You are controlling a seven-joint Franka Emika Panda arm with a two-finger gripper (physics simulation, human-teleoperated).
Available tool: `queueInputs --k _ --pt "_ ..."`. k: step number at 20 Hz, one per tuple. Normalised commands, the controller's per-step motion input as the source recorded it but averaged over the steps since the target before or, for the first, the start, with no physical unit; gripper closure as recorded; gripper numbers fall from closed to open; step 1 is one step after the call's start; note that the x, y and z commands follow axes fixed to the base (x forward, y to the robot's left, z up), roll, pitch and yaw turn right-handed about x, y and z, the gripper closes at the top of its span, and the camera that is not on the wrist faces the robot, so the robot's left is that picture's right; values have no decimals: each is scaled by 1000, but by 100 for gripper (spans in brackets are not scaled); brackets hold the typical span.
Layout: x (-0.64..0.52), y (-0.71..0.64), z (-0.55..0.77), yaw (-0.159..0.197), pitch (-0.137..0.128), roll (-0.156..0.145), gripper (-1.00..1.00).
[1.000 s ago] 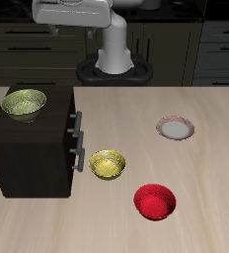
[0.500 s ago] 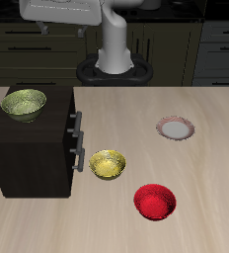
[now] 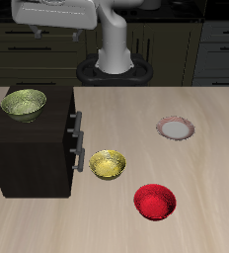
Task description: Place the green bowl on the plate
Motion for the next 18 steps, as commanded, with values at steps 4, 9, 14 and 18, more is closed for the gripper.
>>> queueInputs --k 4,9,14,18 --pt "257 -160 42 17 -15 -38 -100" --pt "249 -186 -36 7 13 -3 -100" --pt "273 -169 -84 3 3 2 -100" --pt "265 -175 -4 21 -29 -6 -100"
